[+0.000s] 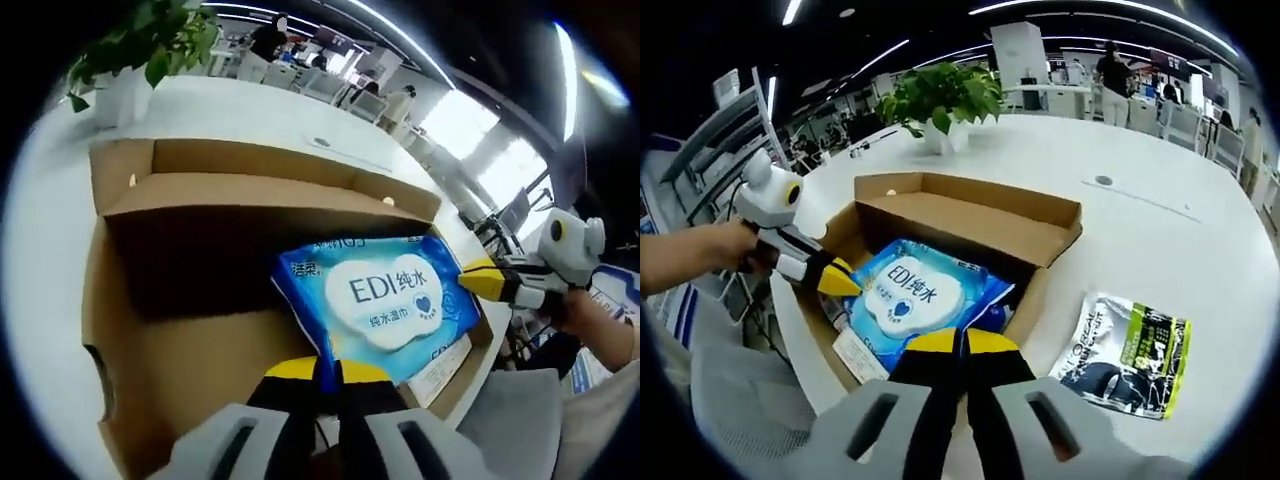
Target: Operate the shoe box by opening the lid, removing the specified soft item, and placing it in the target area until the item is outside and the box remains undamaged.
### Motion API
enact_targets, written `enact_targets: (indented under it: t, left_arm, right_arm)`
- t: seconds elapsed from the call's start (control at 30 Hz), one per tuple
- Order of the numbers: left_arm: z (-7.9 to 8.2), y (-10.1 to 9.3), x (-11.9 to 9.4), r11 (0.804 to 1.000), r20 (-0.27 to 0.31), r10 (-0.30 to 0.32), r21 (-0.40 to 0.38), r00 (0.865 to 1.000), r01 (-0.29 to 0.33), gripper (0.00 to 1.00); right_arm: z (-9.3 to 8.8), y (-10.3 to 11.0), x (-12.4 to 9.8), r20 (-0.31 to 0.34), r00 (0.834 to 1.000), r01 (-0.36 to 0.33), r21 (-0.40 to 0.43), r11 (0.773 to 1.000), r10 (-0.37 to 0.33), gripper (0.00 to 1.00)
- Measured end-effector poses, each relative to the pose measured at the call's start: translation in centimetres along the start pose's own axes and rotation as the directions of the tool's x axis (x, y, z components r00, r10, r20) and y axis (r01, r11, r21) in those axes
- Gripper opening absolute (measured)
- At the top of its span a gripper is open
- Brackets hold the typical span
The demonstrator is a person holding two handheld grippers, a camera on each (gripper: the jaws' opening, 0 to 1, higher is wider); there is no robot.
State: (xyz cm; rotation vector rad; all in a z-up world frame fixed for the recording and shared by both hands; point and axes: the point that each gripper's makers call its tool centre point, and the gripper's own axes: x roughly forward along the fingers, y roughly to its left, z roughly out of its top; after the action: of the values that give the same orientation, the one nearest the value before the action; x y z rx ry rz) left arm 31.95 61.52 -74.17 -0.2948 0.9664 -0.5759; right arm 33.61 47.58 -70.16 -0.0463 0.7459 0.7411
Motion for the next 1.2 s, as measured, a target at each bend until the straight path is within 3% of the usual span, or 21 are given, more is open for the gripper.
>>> enact_targets:
  t: [0.63,1.2]
  left_arm:
    - [1.0,-1.8,-2.3,1.000,0.056,-0.010,0.029,0.998,0.008,0.02]
    - [3.4,-7.3,-3.7,0.995,0.109,-0.048,0.096,0.993,0.038,0.02]
  right_arm:
    - [1.4,0.5,-1.2,0.077,0.997,-0.014,0.123,0.992,0.004,0.00]
    - [2.6,-1.1,-4.9,0.139,0.989,0.019,0.183,0.983,-0.045,0.00]
